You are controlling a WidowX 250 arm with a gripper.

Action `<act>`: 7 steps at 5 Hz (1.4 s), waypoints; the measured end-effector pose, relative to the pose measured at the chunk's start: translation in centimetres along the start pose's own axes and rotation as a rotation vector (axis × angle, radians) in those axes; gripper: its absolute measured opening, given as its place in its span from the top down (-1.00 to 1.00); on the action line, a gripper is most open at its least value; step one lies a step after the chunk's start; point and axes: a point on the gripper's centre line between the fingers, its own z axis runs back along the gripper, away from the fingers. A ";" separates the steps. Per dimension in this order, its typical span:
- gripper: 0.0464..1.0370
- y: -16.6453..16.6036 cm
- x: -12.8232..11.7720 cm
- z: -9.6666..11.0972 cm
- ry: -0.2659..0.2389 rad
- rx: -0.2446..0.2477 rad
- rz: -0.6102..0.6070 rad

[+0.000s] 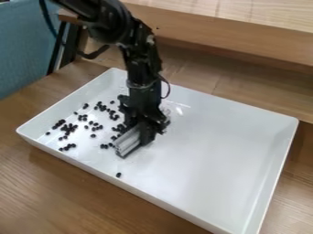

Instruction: Sweep into pile

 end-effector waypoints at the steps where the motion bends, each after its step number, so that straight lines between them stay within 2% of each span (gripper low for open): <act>1: 0.29 1.9 -0.8 -0.1 0.019 0.021 0.009; 2: 0.29 4.7 -1.5 -0.2 0.034 0.046 -0.023; 5: 0.29 7.8 0.1 -0.5 0.089 0.065 -0.330; 6: 0.29 8.4 -0.1 -0.7 0.055 0.031 -0.294; 7: 0.29 8.7 -0.1 -0.7 -0.008 0.007 -0.223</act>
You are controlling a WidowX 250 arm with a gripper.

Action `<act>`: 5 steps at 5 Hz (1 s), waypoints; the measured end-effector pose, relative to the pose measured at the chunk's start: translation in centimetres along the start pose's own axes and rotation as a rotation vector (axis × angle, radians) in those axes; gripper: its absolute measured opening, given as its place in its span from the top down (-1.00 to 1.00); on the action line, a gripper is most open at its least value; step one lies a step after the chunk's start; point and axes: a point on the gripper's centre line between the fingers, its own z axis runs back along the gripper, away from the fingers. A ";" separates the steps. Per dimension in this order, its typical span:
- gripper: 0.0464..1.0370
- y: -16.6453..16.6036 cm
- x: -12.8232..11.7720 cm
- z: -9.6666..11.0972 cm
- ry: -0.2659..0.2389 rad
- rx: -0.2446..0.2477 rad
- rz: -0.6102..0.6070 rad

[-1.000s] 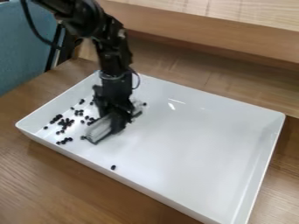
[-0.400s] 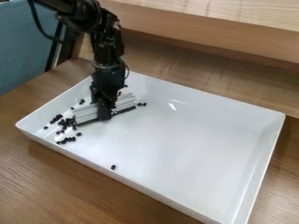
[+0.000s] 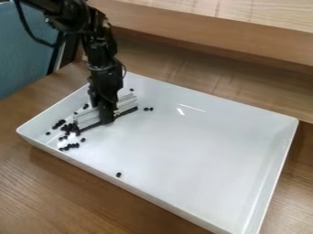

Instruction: Sweep into pile

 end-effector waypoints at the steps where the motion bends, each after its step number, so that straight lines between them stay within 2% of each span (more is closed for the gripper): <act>1: 0.19 -0.6 0.1 0.0 -0.040 -0.023 0.096; 2: -0.41 -1.6 -0.4 0.1 -0.001 -0.081 0.189; 3: -0.91 -3.2 -0.6 1.1 0.032 -0.107 0.205; 4: -0.93 -3.4 -0.5 3.5 0.020 -0.095 0.242; 5: -0.93 -3.1 -0.3 6.5 -0.014 -0.082 0.280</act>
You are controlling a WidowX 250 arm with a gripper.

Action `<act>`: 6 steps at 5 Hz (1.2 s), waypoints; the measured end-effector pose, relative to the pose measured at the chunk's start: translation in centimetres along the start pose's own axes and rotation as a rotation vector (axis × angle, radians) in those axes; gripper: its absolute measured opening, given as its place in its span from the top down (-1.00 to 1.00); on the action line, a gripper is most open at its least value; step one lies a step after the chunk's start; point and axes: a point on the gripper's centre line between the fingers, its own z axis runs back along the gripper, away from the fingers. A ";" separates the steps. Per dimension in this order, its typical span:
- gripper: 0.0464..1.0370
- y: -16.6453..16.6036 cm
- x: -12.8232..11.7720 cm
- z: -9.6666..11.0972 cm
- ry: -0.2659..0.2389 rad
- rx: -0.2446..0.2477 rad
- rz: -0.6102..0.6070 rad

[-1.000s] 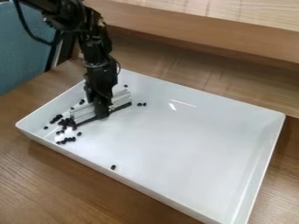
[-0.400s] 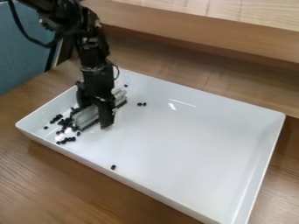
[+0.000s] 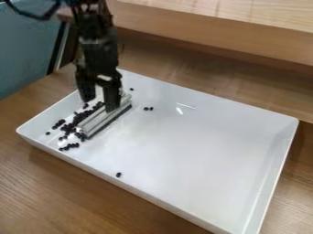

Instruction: Sweep into pile

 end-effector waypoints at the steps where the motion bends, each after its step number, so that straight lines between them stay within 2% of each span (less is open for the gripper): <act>1: -0.93 0.6 -0.4 2.0 -0.016 0.006 0.044; 2: -0.93 0.3 -0.7 2.8 -0.001 -0.001 0.063; 3: -0.93 -2.5 0.3 3.0 0.020 -0.011 -0.002; 5: -0.93 -8.3 2.3 2.3 0.015 -0.029 -0.146; 6: -0.93 -10.3 3.2 1.2 0.019 -0.042 -0.195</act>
